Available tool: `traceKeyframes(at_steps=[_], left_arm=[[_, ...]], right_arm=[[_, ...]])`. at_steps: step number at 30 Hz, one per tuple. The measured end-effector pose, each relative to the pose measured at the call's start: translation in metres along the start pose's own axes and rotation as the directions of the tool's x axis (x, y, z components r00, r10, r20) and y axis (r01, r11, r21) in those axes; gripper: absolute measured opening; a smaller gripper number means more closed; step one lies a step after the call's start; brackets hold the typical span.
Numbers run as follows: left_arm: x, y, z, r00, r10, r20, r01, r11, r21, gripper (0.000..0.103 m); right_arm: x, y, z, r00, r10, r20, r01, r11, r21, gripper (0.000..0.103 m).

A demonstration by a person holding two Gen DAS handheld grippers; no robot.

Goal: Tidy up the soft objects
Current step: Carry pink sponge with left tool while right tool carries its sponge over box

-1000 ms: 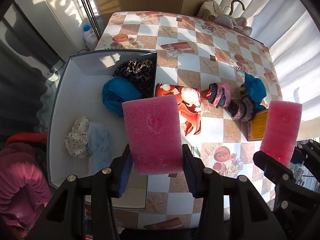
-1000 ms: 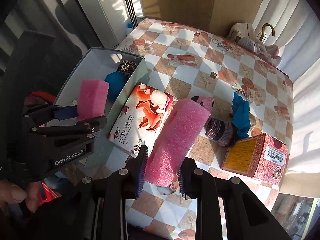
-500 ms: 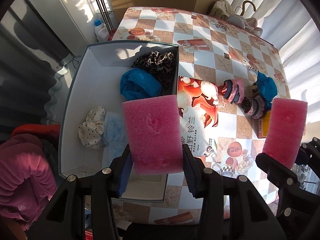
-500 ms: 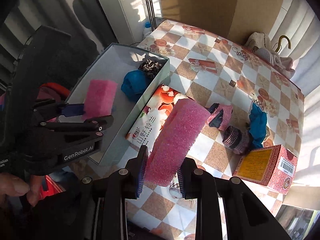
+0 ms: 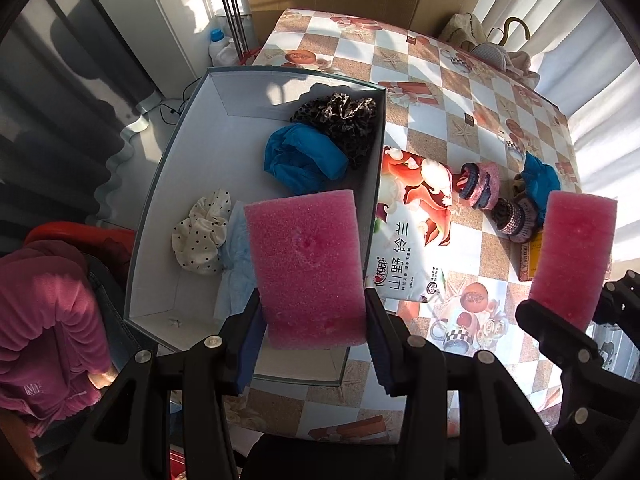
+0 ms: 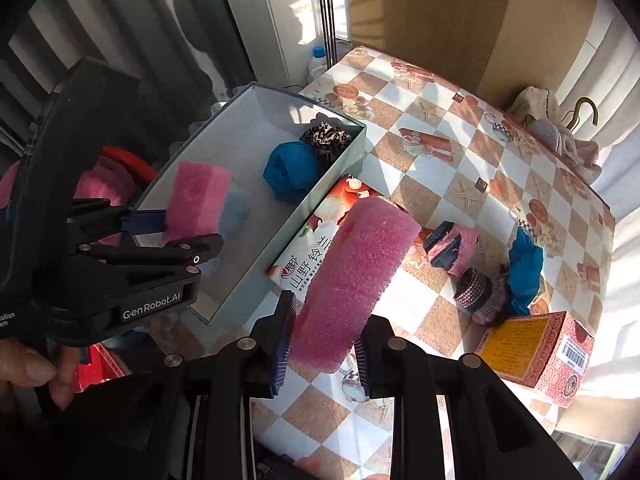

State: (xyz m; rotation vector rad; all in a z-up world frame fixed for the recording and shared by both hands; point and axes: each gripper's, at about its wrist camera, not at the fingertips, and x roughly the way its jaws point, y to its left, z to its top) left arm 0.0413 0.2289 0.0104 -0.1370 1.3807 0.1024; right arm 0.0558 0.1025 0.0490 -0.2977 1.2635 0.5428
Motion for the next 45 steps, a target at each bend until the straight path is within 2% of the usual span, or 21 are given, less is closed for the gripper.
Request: traceKeyframes(at_steps=[10, 19, 32, 45], left_arm=[[-0.007, 0.017, -0.010, 1.000, 0.006, 0.023, -0.005, 0.999, -0.047, 0.051], [0.006, 0.043, -0.025, 1.000, -0.018, -0.012, 0.017, 0.994, -0.105, 0.051], [0.014, 0.070, -0.027, 1.000, 0.014, -0.008, -0.015, 0.995, -0.094, 0.051], [0.032, 0.085, -0.012, 0.999, -0.013, -0.036, 0.009, 0.995, -0.099, 0.051]], right_arm=[[-0.001, 0.008, -0.002, 1.000, 0.018, 0.010, -0.018, 1.000, -0.007, 0.029], [0.004, 0.030, -0.007, 0.999, 0.052, 0.007, -0.052, 0.998, -0.039, 0.029], [0.024, 0.075, 0.018, 0.999, 0.038, -0.035, -0.043, 0.985, -0.165, 0.029], [0.040, 0.081, 0.045, 0.997, 0.025, -0.067, -0.035, 0.986, -0.164, 0.029]])
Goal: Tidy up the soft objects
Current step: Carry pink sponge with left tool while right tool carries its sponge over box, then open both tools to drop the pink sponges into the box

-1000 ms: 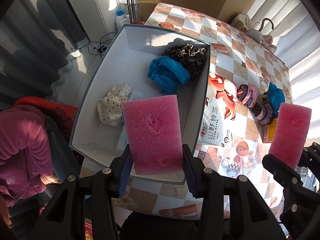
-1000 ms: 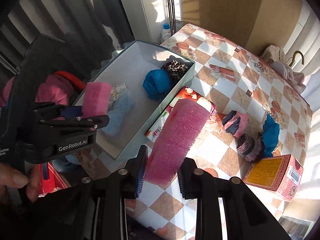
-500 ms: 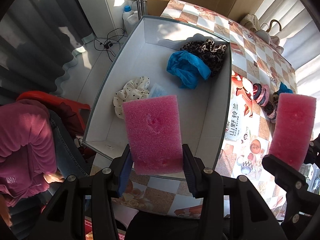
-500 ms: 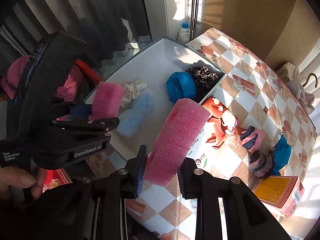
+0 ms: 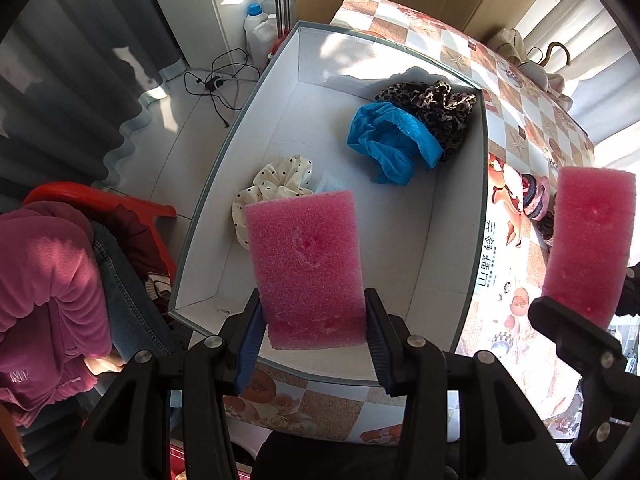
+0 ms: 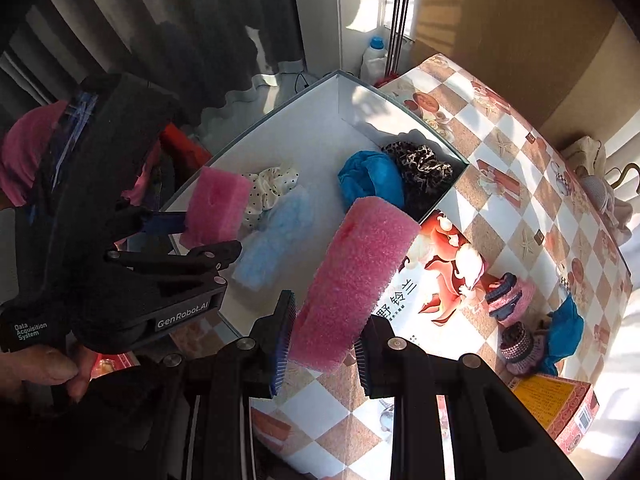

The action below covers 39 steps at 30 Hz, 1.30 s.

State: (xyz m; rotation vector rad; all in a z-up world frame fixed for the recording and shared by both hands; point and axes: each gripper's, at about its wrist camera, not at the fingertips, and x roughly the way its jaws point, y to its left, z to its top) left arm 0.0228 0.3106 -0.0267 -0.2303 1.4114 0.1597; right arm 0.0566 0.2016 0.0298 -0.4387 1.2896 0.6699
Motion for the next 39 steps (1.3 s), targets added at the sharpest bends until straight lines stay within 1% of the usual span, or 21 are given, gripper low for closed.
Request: traceKeyframes(at_steps=[4, 8, 11, 17, 21, 22, 23, 24, 25, 26, 28, 32, 36, 39], left_arm=[[0.005, 0.005, 0.006, 1.000, -0.010, -0.009, 0.010, 1.000, -0.013, 0.051], [0.008, 0.014, 0.012, 0.999, -0.031, -0.015, 0.030, 0.999, -0.039, 0.051], [0.008, 0.017, 0.014, 0.998, -0.064, -0.014, 0.063, 0.997, -0.055, 0.051], [0.011, 0.027, 0.019, 0.997, -0.073, -0.020, 0.071, 0.994, -0.083, 0.051], [0.006, 0.035, 0.026, 0.995, -0.100, 0.003, 0.100, 0.991, -0.086, 0.051], [0.003, 0.035, 0.028, 0.994, -0.105, 0.013, 0.106, 0.991, -0.087, 0.052], [0.001, 0.036, 0.030, 0.995, -0.102, 0.021, 0.104, 0.990, -0.090, 0.055], [0.000, 0.037, 0.032, 0.996, -0.089, 0.026, 0.091, 0.991, -0.097, 0.068], [-0.002, 0.038, 0.033, 0.996, -0.077, 0.036, 0.080, 0.991, -0.106, 0.079], [-0.003, 0.039, 0.033, 0.996, -0.071, 0.044, 0.076, 0.991, -0.115, 0.080], [0.000, 0.038, 0.033, 0.995, -0.095, 0.034, 0.098, 0.990, -0.104, 0.080], [0.003, 0.035, 0.030, 0.991, -0.130, 0.030, 0.132, 0.988, -0.079, 0.080], [0.001, 0.042, 0.023, 0.978, -0.199, 0.060, 0.204, 0.976, -0.078, 0.080], [0.000, 0.053, 0.017, 0.976, -0.205, 0.076, 0.210, 0.975, -0.068, 0.080]], right_arm=[[0.003, -0.010, 0.011, 1.000, 0.005, 0.003, -0.006, 0.999, 0.038, 0.029], [0.005, -0.016, 0.019, 1.000, 0.030, 0.004, -0.030, 0.997, 0.076, 0.029], [0.008, -0.014, 0.022, 0.999, 0.042, -0.011, -0.041, 0.996, 0.073, 0.029], [0.021, -0.006, 0.027, 0.996, 0.060, -0.062, -0.057, 0.997, 0.045, 0.029], [0.020, -0.003, 0.036, 0.997, 0.070, -0.045, -0.068, 0.997, 0.036, 0.029], [0.019, -0.003, 0.039, 0.996, 0.078, -0.041, -0.076, 0.996, 0.039, 0.030], [0.017, -0.003, 0.041, 0.997, 0.075, -0.033, -0.074, 0.996, 0.042, 0.044], [0.015, -0.003, 0.042, 0.998, 0.061, -0.020, -0.060, 0.997, 0.042, 0.057], [0.013, -0.004, 0.042, 0.999, 0.043, -0.005, -0.043, 0.998, 0.044, 0.075], [0.011, -0.004, 0.040, 1.000, 0.026, 0.010, -0.027, 0.998, 0.049, 0.075], [0.011, -0.006, 0.037, 1.000, 0.028, 0.008, -0.028, 0.998, 0.052, 0.075], [0.006, -0.013, 0.024, 1.000, -0.018, 0.015, 0.017, 0.998, 0.053, 0.075], [-0.001, -0.028, -0.003, 0.998, -0.065, 0.015, 0.064, 0.994, 0.092, 0.075], [-0.003, -0.043, -0.030, 0.997, -0.080, -0.010, 0.080, 0.985, 0.155, 0.075]])
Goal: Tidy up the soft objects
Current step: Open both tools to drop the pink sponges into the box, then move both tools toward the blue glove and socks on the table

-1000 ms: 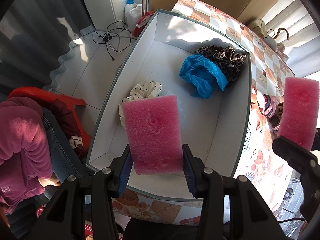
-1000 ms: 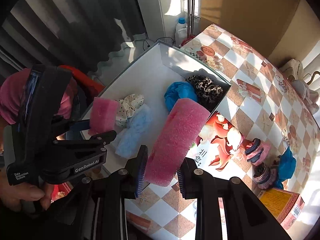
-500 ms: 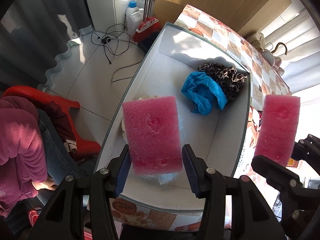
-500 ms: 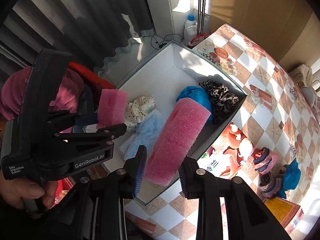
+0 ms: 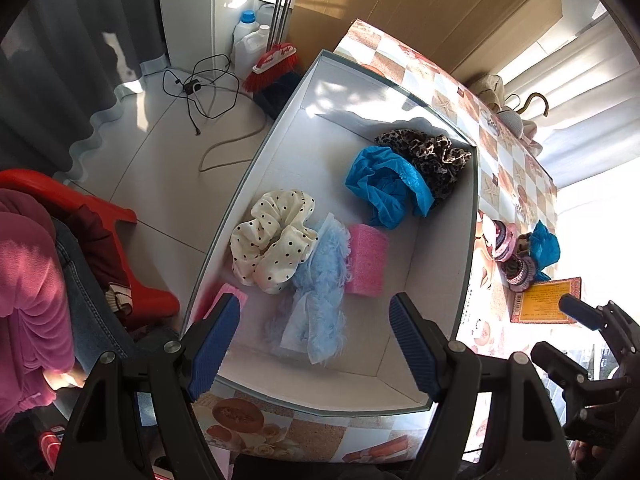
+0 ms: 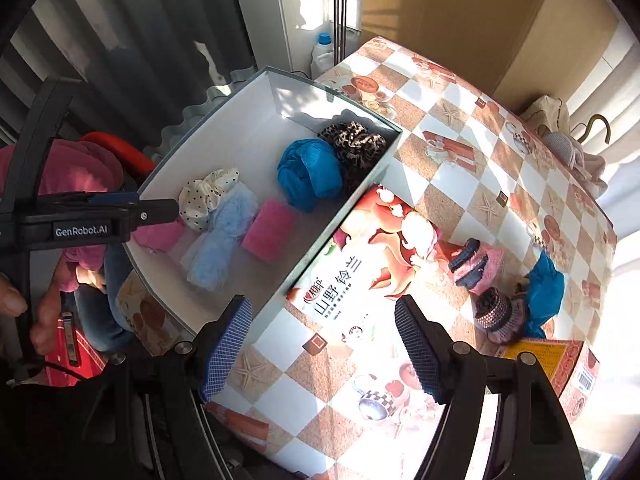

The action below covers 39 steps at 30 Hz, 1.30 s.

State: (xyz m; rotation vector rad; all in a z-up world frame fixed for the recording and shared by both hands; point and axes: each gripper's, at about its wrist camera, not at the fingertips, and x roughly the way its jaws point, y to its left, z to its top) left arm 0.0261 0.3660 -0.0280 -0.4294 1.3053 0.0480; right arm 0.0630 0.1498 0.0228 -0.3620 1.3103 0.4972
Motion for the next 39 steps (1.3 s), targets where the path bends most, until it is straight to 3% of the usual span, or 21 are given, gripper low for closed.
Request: traceKeyframes(at_steps=[4, 8, 15, 20, 26, 33, 36, 39], left_arm=[[0.001, 0.011, -0.007, 1.000, 0.016, -0.019, -0.016, 1.000, 0.008, 0.080], [-0.001, 0.013, -0.011, 1.000, -0.011, -0.020, 0.011, 1.000, 0.015, 0.080], [-0.007, -0.014, -0.013, 0.999, -0.040, -0.024, 0.043, 0.994, 0.101, 0.080], [-0.007, -0.077, -0.005, 0.995, -0.093, -0.041, 0.100, 0.971, 0.218, 0.080], [0.013, -0.190, 0.008, 0.990, -0.107, -0.095, 0.136, 0.902, 0.409, 0.080], [0.085, -0.289, 0.037, 0.992, 0.029, -0.124, 0.042, 0.845, 0.533, 0.081], [0.114, -0.307, 0.047, 0.981, 0.039, -0.191, 0.065, 0.857, 0.511, 0.081], [0.131, -0.316, 0.057, 0.971, 0.033, -0.235, 0.084, 0.880, 0.468, 0.081]], right_arm=[[0.002, -0.023, -0.029, 1.000, -0.001, -0.026, 0.004, 0.994, 0.107, 0.075], [0.003, -0.036, -0.051, 0.999, 0.012, -0.037, -0.005, 0.983, 0.185, 0.075], [-0.001, -0.049, -0.073, 1.000, 0.022, -0.016, -0.017, 0.965, 0.263, 0.075], [0.001, -0.063, -0.091, 1.000, 0.020, -0.008, -0.016, 0.945, 0.327, 0.075], [0.002, -0.071, -0.112, 0.999, -0.033, 0.006, 0.028, 0.933, 0.358, 0.075], [-0.002, -0.066, -0.134, 0.987, -0.158, 0.023, 0.144, 0.943, 0.300, 0.075], [-0.021, -0.082, -0.136, 0.985, -0.163, 0.049, 0.136, 0.928, 0.348, 0.075], [-0.069, -0.118, -0.122, 0.971, -0.178, 0.160, 0.095, 0.901, 0.424, 0.075]])
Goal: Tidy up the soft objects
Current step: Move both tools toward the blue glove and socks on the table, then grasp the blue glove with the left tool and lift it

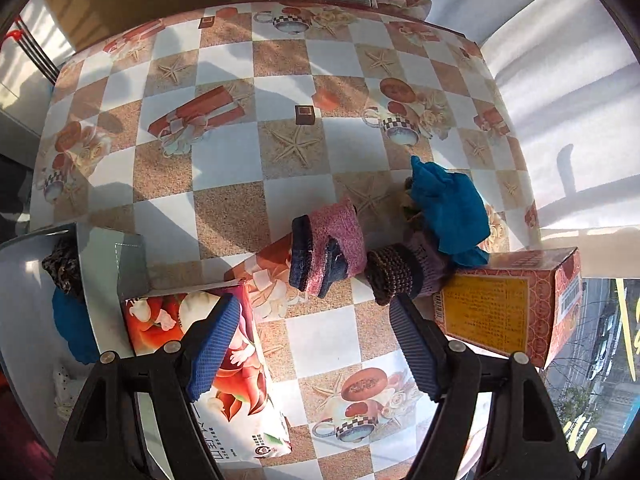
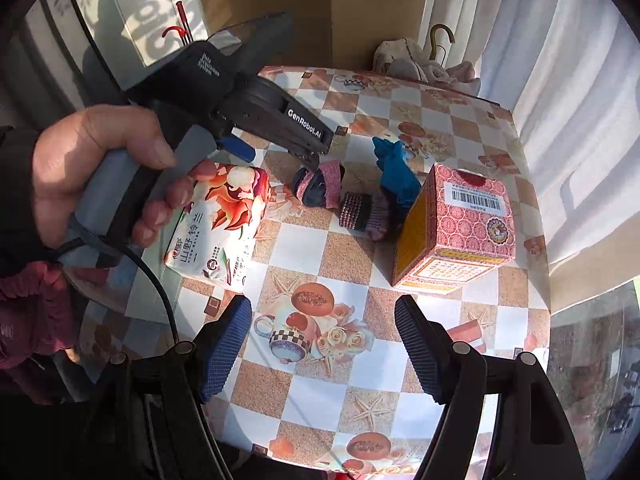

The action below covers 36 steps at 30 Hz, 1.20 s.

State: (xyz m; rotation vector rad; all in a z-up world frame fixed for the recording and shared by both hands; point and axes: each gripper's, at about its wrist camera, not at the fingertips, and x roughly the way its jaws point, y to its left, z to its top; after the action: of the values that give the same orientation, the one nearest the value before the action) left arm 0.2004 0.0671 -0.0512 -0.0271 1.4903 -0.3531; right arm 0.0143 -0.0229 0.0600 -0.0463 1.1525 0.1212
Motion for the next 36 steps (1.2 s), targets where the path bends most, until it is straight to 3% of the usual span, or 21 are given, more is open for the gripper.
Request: traceKeyframes(at_steps=[3, 7, 11, 14, 15, 16, 18, 21, 24, 26, 29, 32, 36], left_arm=[[0.010, -0.007, 0.014, 0.994, -0.099, -0.054, 0.096, 0.994, -0.049, 0.080], [0.018, -0.036, 0.030, 0.979, -0.191, -0.076, 0.185, 0.980, -0.078, 0.081], [0.045, -0.068, 0.045, 0.980, -0.144, -0.135, 0.138, 0.989, -0.049, 0.082], [0.070, -0.074, 0.055, 0.981, -0.107, -0.164, 0.097, 0.993, -0.067, 0.082], [0.076, -0.072, 0.057, 0.979, -0.118, -0.166, 0.106, 0.991, -0.083, 0.074], [0.080, -0.070, 0.059, 0.975, -0.138, -0.174, 0.123, 0.988, -0.093, 0.044], [0.082, -0.068, 0.058, 0.968, -0.160, -0.194, 0.144, 0.985, -0.091, 0.013], [0.072, -0.064, 0.054, 0.981, -0.106, -0.162, 0.100, 0.994, -0.044, 0.009], [0.059, -0.055, 0.053, 0.981, -0.132, -0.141, 0.122, 0.990, -0.072, 0.008], [0.041, -0.049, 0.051, 0.981, -0.162, -0.106, 0.153, 0.984, -0.086, 0.008], [0.018, -0.036, 0.043, 0.981, -0.182, -0.073, 0.173, 0.977, -0.121, 0.008], [-0.013, -0.021, 0.026, 0.977, -0.213, -0.020, 0.207, 0.964, -0.168, 0.008], [-0.055, -0.008, -0.015, 0.976, -0.213, 0.038, 0.216, 0.967, -0.138, 0.008]], right_arm=[[-0.022, -0.038, 0.054, 0.997, 0.016, 0.074, -0.018, 0.999, 0.027, 0.075], [-0.006, -0.106, 0.110, 0.995, -0.098, 0.028, 0.094, 0.991, 0.100, 0.075], [0.003, -0.162, 0.119, 0.995, -0.101, -0.005, 0.099, 0.968, 0.229, 0.075], [0.011, -0.176, 0.115, 0.993, -0.114, -0.035, 0.119, 0.968, 0.220, 0.075], [0.015, -0.180, 0.116, 0.993, -0.106, -0.047, 0.114, 0.971, 0.211, 0.075], [0.020, -0.184, 0.118, 0.994, -0.088, -0.059, 0.098, 0.975, 0.201, 0.075], [0.032, -0.191, 0.128, 0.997, -0.018, -0.077, 0.032, 0.983, 0.182, 0.075], [0.061, -0.193, 0.150, 0.986, 0.095, -0.139, -0.082, 0.992, 0.100, 0.075], [0.099, -0.173, 0.171, 0.969, 0.098, -0.229, -0.122, 0.988, -0.093, 0.075], [0.122, -0.154, 0.179, 0.954, 0.104, -0.282, -0.168, 0.962, -0.217, 0.075], [0.163, -0.126, 0.180, 0.913, 0.118, -0.392, -0.261, 0.905, -0.337, 0.075], [0.199, -0.102, 0.171, 0.886, 0.061, -0.460, -0.294, 0.841, -0.454, 0.075], [0.238, -0.081, 0.159, 0.855, -0.010, -0.519, -0.323, 0.773, -0.546, 0.075]])
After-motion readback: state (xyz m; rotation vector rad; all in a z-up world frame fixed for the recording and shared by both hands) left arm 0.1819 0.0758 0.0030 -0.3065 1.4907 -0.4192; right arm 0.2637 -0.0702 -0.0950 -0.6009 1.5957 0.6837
